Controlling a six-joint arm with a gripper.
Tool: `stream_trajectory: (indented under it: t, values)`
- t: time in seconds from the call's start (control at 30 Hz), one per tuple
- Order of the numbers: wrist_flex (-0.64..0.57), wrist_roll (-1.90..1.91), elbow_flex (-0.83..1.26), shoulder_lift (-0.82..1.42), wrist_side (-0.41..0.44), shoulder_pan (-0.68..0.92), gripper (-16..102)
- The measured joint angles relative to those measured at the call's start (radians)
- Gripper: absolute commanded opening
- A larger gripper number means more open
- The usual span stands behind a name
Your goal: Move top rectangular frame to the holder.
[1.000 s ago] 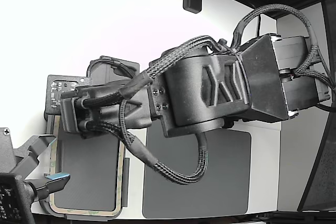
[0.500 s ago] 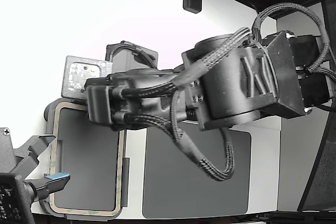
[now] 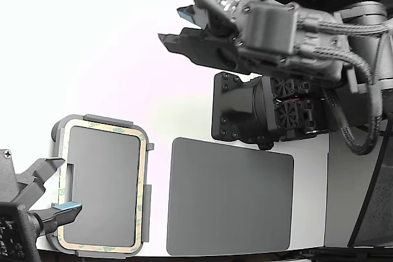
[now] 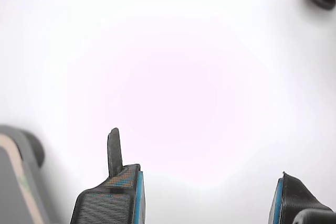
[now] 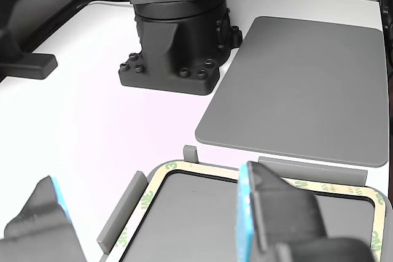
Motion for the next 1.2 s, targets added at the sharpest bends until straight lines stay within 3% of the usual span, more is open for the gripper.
stream_trajectory:
  t: [0.4, 0.53, 0.77, 1.2]
  values:
    - [-0.39, -0.181, 0.63, 0.678, 0.005, -0.074, 100]
    - [-0.482, -0.285, 0.861, 0.876, -0.063, -0.074, 100]
    - [-0.497, -0.288, 1.109, 1.042, -0.112, -0.048, 100]
    - [-0.503, -0.293, 1.189, 1.043, -0.138, -0.048, 100]
